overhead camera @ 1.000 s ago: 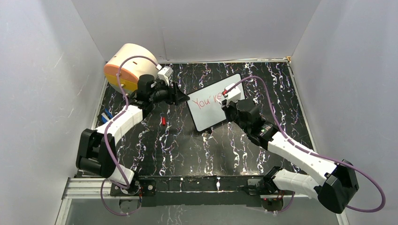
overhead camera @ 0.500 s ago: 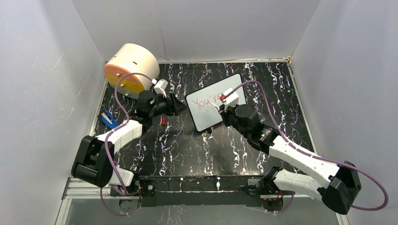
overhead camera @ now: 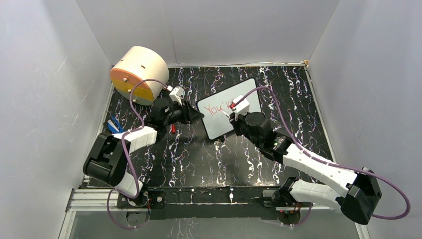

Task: Write a sentence on the whiteboard

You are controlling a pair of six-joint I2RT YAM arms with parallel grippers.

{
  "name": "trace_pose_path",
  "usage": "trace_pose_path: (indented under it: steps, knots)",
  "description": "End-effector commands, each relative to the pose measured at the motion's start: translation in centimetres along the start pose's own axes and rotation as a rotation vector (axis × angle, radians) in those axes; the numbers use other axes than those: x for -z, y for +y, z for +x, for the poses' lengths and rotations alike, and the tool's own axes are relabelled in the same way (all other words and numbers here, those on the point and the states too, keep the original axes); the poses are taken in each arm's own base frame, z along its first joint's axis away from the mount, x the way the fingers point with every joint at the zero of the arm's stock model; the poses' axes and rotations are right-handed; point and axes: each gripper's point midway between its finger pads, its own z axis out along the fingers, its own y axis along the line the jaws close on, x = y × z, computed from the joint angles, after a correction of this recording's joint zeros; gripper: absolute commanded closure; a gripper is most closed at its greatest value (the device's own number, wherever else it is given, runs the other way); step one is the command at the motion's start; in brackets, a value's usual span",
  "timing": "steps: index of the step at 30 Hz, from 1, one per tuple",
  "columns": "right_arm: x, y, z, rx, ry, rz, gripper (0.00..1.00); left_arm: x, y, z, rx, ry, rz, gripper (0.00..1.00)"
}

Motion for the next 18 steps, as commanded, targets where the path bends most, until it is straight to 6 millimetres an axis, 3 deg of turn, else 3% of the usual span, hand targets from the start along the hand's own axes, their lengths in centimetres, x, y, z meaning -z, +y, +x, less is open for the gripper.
trace_pose_path:
  steps: [1,14,18]
  knots:
    - [-0.5,0.1,-1.5,-0.004,-0.054,0.013,1.00,-0.4,-1.0,-0.2,-0.049,-0.014,0.075,0.61]
    - [-1.0,1.6,-0.5,0.034,-0.014,0.021,1.00,-1.3,-0.2,1.4,-0.139,0.096,0.125,0.97]
    - [-1.1,2.2,0.1,0.040,0.000,0.024,1.00,-1.2,0.0,1.8,-0.149,0.129,0.132,1.00]
